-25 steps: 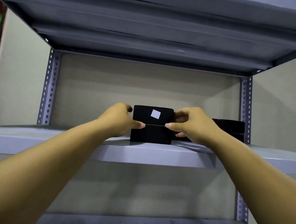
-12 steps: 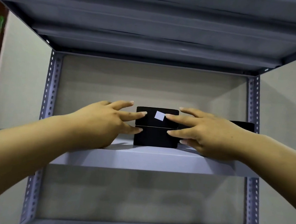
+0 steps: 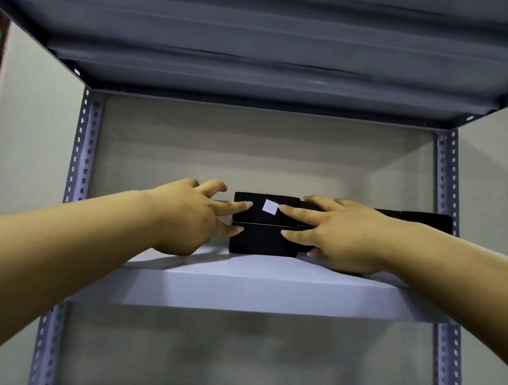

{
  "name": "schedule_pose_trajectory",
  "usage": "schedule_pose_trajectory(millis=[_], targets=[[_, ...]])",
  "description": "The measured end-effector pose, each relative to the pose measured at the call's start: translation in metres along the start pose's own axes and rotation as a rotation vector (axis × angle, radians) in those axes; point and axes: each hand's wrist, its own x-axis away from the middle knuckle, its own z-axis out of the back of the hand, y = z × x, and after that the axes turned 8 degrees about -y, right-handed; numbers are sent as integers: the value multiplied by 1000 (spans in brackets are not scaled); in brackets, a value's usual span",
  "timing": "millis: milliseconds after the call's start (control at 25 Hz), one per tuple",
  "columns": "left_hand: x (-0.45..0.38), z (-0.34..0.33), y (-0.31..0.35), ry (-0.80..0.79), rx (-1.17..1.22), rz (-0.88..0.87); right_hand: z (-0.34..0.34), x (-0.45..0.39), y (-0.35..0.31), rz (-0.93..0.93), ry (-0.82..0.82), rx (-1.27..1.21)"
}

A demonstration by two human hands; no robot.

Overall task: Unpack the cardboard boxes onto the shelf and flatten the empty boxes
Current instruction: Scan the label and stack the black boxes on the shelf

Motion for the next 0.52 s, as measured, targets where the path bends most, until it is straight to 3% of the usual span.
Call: schedule_pose_trajectory(millis=[240, 520], targets=[[-23, -2, 3, -80, -148, -4, -5, -23, 2, -22, -100, 24], [-44, -5, 2, -142, -161, 24, -12, -42, 4, -67, -193, 47]])
